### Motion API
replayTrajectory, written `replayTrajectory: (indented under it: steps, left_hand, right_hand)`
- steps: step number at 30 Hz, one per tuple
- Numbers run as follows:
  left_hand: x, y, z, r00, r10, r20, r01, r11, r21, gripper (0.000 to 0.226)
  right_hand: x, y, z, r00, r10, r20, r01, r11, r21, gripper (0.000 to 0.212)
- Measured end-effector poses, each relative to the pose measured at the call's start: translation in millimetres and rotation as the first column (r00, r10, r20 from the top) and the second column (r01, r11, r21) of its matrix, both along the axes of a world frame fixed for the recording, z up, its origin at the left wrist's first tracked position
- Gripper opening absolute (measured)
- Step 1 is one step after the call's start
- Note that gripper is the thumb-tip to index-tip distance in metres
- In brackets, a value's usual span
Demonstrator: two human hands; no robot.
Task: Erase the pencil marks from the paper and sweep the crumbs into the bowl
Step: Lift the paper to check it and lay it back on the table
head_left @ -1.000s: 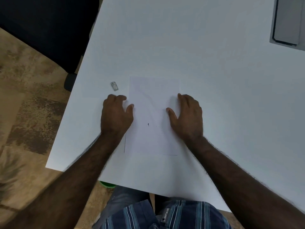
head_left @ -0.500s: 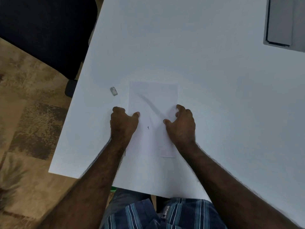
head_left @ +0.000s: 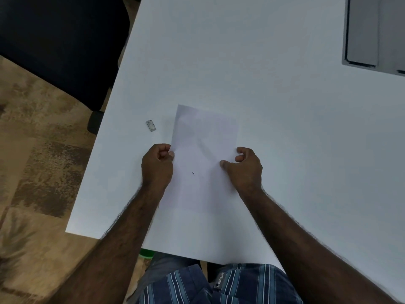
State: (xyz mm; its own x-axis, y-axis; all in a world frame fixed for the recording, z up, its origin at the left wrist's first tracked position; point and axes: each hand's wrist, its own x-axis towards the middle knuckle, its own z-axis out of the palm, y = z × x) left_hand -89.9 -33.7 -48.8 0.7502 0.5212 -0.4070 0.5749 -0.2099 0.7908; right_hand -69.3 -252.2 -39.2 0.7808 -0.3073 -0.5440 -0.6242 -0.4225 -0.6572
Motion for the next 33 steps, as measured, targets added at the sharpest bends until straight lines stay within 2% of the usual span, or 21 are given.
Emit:
replayTrajectory:
  steps: [4,8,10,12,20,24,28,33]
  left_hand:
    - [-4.3,2.9,5.8,0.996,0.027,0.081,-0.02,0.996,-0.084,0.024]
    - [-4.4,3.7,14.3,0.99,0.056,0.133,-0.038,0.99,-0.137,0.024]
    - [-3.7,5.0,18.3,0.986,0.072,0.152,-0.048,0.987,-0.154,0.019]
    - [-3.5,7.1,23.9,0.981,0.074,0.181,-0.044,0.985,-0.165,0.017]
    - [-7.0,6.1,61.0,0.94,0.127,0.317,-0.029,0.954,-0.297,0.023]
    - [-9.4,4.9,76.3,0.911,0.133,0.389,-0.007,0.952,-0.307,0.023]
    - [-11.8,3.1,82.4,0.891,0.126,0.437,0.007,0.957,-0.29,0.026]
    - [-17.2,-1.5,78.1,0.901,0.128,0.415,0.01,0.949,-0.315,0.034]
  right_hand:
    - [-1.6,0.7,5.8,1.0,-0.013,-0.012,0.014,0.998,0.057,0.063]
    - [-0.4,-0.4,12.4,0.999,-0.041,-0.018,0.045,0.951,0.305,0.031]
    - [-0.3,-1.8,22.0,0.998,-0.064,-0.006,0.061,0.916,0.398,0.025]
    - [-0.2,-3.4,32.4,0.996,-0.085,0.041,0.059,0.904,0.424,0.024]
    - [-4.3,-7.3,78.7,0.956,-0.024,0.292,-0.078,0.94,0.331,0.017]
    - [-10.3,-8.6,95.6,0.926,0.002,0.378,-0.114,0.955,0.273,0.015]
    - [-14.7,-10.0,96.7,0.911,0.04,0.411,-0.147,0.962,0.231,0.013]
    - [-18.5,-9.7,91.4,0.907,0.09,0.411,-0.182,0.965,0.189,0.014]
